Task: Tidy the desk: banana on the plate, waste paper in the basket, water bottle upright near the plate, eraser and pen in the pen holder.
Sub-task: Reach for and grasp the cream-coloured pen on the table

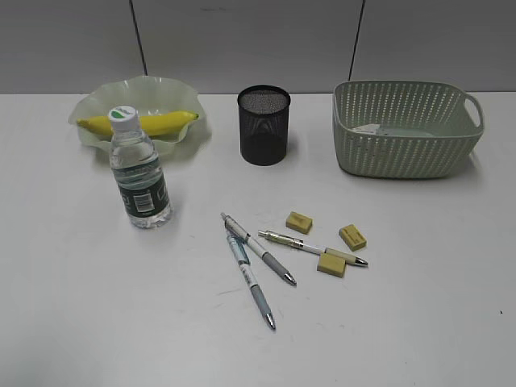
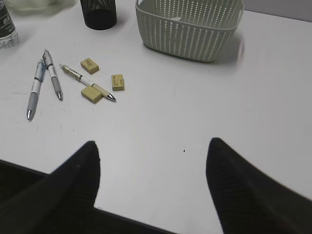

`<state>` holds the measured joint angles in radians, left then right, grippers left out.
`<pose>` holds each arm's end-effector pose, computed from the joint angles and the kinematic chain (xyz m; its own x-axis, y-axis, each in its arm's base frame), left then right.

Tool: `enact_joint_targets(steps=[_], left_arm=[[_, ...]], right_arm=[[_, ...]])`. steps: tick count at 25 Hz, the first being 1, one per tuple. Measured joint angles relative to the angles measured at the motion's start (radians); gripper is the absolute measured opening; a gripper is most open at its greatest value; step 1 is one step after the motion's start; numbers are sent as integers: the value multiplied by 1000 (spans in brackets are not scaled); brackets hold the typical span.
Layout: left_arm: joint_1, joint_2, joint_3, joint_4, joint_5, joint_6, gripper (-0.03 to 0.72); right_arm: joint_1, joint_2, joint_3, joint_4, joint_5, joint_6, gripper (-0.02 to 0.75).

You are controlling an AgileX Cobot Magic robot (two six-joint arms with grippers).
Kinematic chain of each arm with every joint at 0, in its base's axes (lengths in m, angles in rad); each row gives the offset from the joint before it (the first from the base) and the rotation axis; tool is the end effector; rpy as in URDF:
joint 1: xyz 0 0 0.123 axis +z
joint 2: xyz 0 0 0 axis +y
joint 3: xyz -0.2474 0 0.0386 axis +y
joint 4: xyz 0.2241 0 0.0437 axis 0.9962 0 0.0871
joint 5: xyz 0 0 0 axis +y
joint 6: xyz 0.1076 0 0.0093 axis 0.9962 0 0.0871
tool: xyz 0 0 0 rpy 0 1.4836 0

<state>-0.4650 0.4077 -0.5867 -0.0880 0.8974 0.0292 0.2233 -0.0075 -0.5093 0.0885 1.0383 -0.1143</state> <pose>0.0753 -0.0461 0.2759 -0.5387 0.2415 -0.8071 0.4833 0.8733 -0.0613 0.0209 0.0132 0.2632 -0.3879 -0.1589 -0.9079 -0.3158 0.9483 -0.0310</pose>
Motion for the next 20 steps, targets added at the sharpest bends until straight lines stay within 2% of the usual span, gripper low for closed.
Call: enact_joint_targets(steps=[5,9,17,20], left_arm=[[0,-91,2,28,129,1,582],[0,-115,40,28,153,0,571],[0,-120,48,40,157,0,503],[0,-120,48,88,157,0,484]], right_arm=[[0,3,0,0,0,0,538],[0,78,-16,0,-23,-12,538],[0,513,-136,99,-169,-188,538],[9,686,-195,155,-187,-247,538]])
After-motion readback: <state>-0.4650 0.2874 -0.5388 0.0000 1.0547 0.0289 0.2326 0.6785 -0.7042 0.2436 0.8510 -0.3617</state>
